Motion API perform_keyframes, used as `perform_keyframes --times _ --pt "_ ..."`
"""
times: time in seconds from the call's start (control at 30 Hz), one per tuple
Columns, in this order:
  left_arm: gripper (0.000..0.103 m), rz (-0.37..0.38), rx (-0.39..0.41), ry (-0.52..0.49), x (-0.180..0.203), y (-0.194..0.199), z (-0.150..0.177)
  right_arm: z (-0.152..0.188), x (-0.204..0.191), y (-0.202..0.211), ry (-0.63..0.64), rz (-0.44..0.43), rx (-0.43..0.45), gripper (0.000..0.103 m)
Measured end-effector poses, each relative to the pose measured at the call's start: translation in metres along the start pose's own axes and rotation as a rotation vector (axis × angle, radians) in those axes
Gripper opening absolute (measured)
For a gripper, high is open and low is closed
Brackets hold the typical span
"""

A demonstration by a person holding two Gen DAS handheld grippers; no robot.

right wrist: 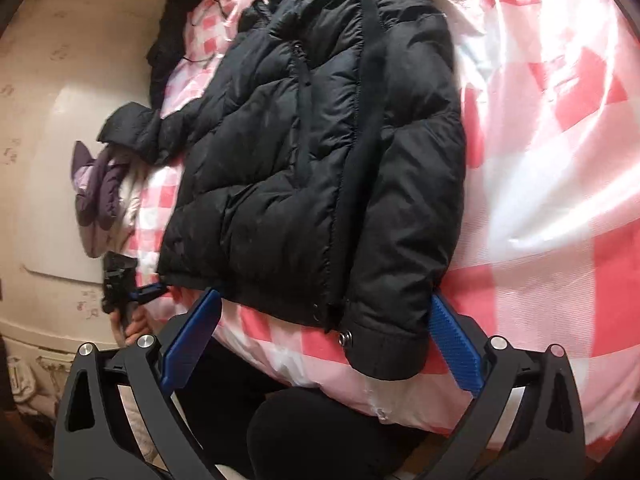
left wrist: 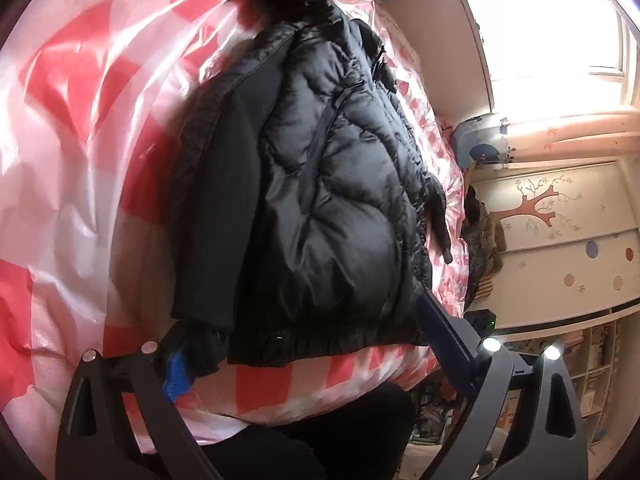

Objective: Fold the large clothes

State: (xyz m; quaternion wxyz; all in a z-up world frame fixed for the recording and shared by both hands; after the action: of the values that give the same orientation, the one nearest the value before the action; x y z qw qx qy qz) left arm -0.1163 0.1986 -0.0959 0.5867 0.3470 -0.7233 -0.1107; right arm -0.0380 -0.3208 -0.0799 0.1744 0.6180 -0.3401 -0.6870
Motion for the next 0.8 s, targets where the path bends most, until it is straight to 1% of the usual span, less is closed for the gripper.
perform_keyframes --times 0.07,0.1,0.13,0.17,0.2,0.23,0.27,0.3,0.33,0.37,0.4,0.47,0.5,0.57,0.6,0.7,0.8 --pt "0.091 -0.012 0.004 0.001 -0.001 -0.001 0.000 -0.002 0.003 -0.002 -0.004 -0.008 0.017 0.097" --pt "0.087 -0.018 0.004 -0.001 0.000 -0.001 0.000 -0.002 0.006 -0.003 -0.002 0.007 0.020 0.090" --pt "0.082 -0.035 0.000 -0.008 0.002 -0.002 0.000 -0.003 0.010 -0.003 0.004 0.044 0.026 0.074" --pt "0.078 -0.056 -0.006 -0.015 0.002 -0.003 0.000 -0.001 0.015 -0.002 0.009 0.072 0.033 0.064" --pt "0.063 -0.071 -0.012 -0.018 0.002 -0.004 0.000 -0.001 0.021 0.000 0.006 0.100 0.046 0.042" --pt "0.034 -0.100 -0.027 -0.020 0.000 -0.006 0.001 -0.001 0.023 0.000 0.001 0.102 0.056 0.022" --pt "0.027 -0.110 -0.037 -0.014 -0.002 -0.008 0.002 0.000 0.023 0.003 -0.001 0.079 0.068 0.021" --pt "0.024 -0.102 -0.032 0.001 -0.005 -0.007 0.002 0.002 0.022 0.006 0.008 0.065 0.089 0.018" --pt "0.021 -0.110 -0.030 0.003 -0.005 -0.007 0.002 0.002 0.020 0.009 0.011 0.052 0.108 0.016" --pt "0.019 -0.115 -0.029 -0.002 -0.003 -0.006 0.001 0.001 0.017 0.014 0.013 0.021 0.132 0.015" --pt "0.017 -0.103 -0.025 -0.006 0.002 -0.003 0.001 0.000 0.012 0.020 0.017 -0.014 0.157 0.013" --pt "0.017 -0.066 0.010 -0.018 0.020 0.010 -0.002 -0.003 -0.004 0.043 0.045 -0.115 0.226 0.012" --pt "0.017 -0.054 0.022 -0.027 0.027 0.016 -0.003 -0.005 -0.014 0.059 0.055 -0.155 0.265 0.012" --pt "0.017 -0.032 0.050 -0.058 0.048 0.032 -0.005 -0.007 -0.030 0.087 0.082 -0.212 0.311 0.012" --pt "0.016 -0.015 0.068 -0.080 0.062 0.044 -0.005 -0.006 -0.036 0.098 0.096 -0.221 0.323 0.012" --pt "0.016 0.020 0.098 -0.120 0.090 0.068 0.001 0.005 -0.054 0.140 0.142 -0.245 0.372 0.012" --pt "0.016 0.036 0.099 -0.155 0.105 0.084 0.015 0.021 -0.052 0.178 0.158 -0.261 0.417 0.012"
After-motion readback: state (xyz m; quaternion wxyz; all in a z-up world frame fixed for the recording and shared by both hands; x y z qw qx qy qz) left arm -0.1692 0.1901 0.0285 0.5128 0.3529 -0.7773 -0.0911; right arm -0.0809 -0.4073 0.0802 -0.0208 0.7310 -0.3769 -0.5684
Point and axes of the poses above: each gripper's, at about its wrist camera, not at the fingertips, and y roughly against the way its jaws point, x to its right, z to its underside, the point moved 3 cm from there along -y, roughly the way its jaws point, and after that the axes turned 11 degrees about -y, right-handed, at the moved point
